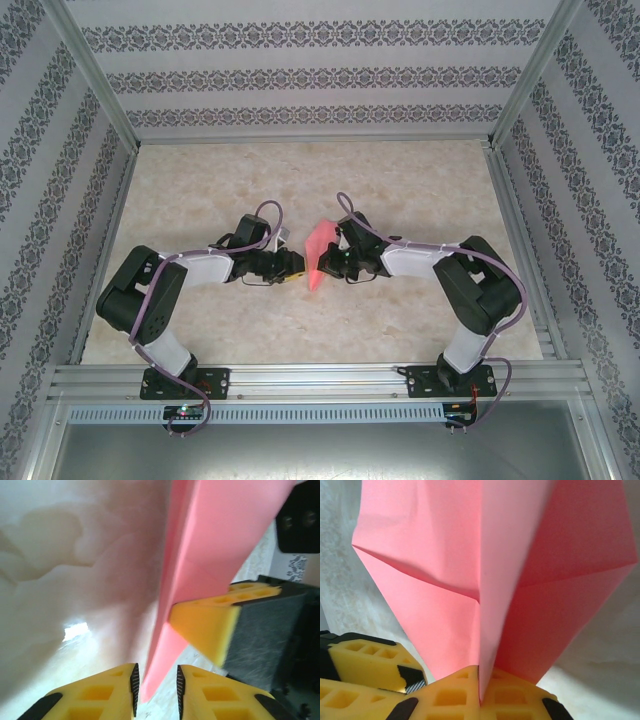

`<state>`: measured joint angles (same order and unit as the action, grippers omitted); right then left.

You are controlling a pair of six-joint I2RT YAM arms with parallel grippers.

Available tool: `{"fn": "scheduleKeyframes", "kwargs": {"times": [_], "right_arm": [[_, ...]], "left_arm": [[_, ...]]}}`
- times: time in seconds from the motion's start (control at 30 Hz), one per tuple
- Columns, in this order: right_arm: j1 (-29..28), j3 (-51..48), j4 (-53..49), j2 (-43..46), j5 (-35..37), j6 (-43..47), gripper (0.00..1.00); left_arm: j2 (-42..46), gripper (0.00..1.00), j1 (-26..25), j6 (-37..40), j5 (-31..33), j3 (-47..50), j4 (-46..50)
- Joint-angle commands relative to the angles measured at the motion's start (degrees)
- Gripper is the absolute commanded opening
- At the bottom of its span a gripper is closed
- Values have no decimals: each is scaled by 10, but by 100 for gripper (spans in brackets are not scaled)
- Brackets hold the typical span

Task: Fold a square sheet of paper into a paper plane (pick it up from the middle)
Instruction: Move the paper to the center of the table.

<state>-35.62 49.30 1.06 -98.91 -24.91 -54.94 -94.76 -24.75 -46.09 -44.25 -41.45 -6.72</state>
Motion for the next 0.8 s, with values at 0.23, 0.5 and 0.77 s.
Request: {"fn": "scheduleKeyframes", "kwargs": {"times": [0.23,0.5,0.77], "right_arm": [[-7,137,-320,13,97,149,2],[-56,262,-503,-83,176,210,9],[-87,298,-512,-133,219,198,13]], "left_arm": [[88,47,3,116,80,-25,161],[125,60,45,149,95,-28,203],[104,61,47,153,76,-29,199]]}}
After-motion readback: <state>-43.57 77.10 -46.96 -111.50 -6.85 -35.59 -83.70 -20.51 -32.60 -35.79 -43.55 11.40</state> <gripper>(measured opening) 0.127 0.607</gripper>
